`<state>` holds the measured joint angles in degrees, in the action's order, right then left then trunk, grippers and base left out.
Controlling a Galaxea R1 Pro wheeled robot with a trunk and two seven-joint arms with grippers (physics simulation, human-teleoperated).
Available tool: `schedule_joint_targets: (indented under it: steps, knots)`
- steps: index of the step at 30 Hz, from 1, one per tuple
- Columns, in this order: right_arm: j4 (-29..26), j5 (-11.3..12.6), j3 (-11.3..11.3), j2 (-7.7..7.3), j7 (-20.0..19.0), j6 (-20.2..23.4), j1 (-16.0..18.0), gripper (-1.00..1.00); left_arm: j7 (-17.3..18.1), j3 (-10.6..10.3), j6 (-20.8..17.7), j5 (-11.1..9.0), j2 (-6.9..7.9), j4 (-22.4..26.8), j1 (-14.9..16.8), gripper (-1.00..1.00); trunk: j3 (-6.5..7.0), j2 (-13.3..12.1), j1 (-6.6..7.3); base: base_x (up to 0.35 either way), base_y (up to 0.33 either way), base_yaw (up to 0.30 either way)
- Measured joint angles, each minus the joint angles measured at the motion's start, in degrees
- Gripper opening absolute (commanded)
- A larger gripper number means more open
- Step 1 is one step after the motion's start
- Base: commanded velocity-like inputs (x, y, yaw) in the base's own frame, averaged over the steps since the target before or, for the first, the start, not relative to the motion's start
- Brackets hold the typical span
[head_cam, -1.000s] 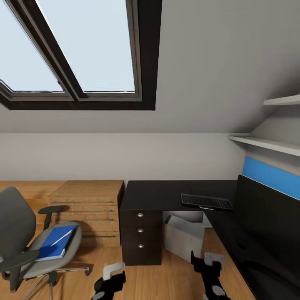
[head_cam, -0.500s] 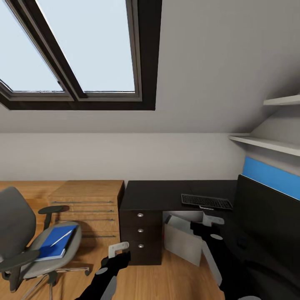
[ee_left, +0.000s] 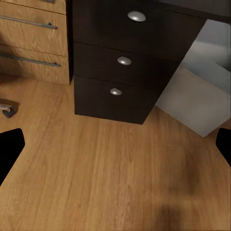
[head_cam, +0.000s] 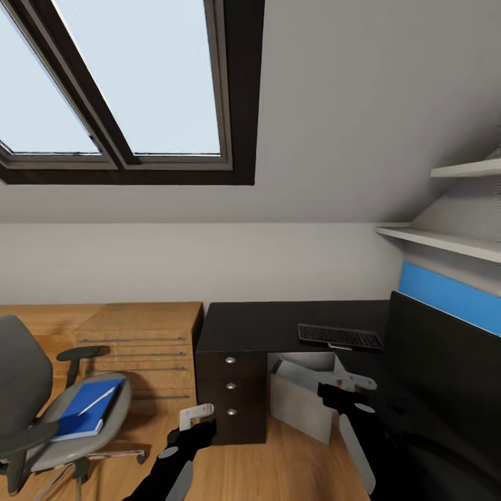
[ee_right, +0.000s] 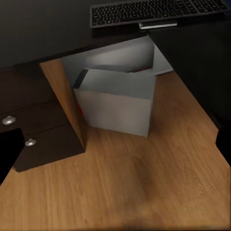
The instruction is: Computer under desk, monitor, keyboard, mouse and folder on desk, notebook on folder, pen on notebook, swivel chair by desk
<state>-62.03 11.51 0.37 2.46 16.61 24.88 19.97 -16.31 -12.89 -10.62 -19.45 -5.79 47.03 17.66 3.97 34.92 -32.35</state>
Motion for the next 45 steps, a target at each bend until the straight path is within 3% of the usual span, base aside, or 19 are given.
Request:
schedule_joint_targets:
  steps: [25,38,41,43,45]
  knots:
    - [1.30,0.05,-0.03,-0.17,-0.05,-0.20,-0.13,1.00,-0.01,-0.09,0.18,-0.07,-0.18,-0.39,0.00,1.00,1.38,0.00,0.00,0.000,0.000,-0.214]
    - [4.52,0.05,0.18,-0.21,-0.12,-3.51,-0.13,1.00,-0.01,-0.09,0.28,-0.08,-0.13,0.07,0.02,1.00,2.07,0.00,0.00,0.000,0.000,-0.194]
    - [4.68,0.04,0.18,-0.22,-0.14,-3.78,-0.12,1.00,-0.02,-0.10,0.22,-0.07,-0.08,1.09,0.05,1.00,2.12,0.00,0.00,0.000,0.000,-0.044]
    - [4.82,0.11,0.12,-0.26,-0.41,-4.02,-0.13,1.00,-0.03,-0.12,-0.01,-0.05,0.45,5.70,0.16,1.00,2.13,0.00,0.00,0.000,0.000,-0.005]
    - [4.76,0.09,0.11,-0.26,-0.36,-4.04,-0.12,1.00,-0.03,-0.13,-0.11,-0.12,0.90,7.32,0.11,1.00,2.13,0.00,0.00,0.000,0.000,-0.003]
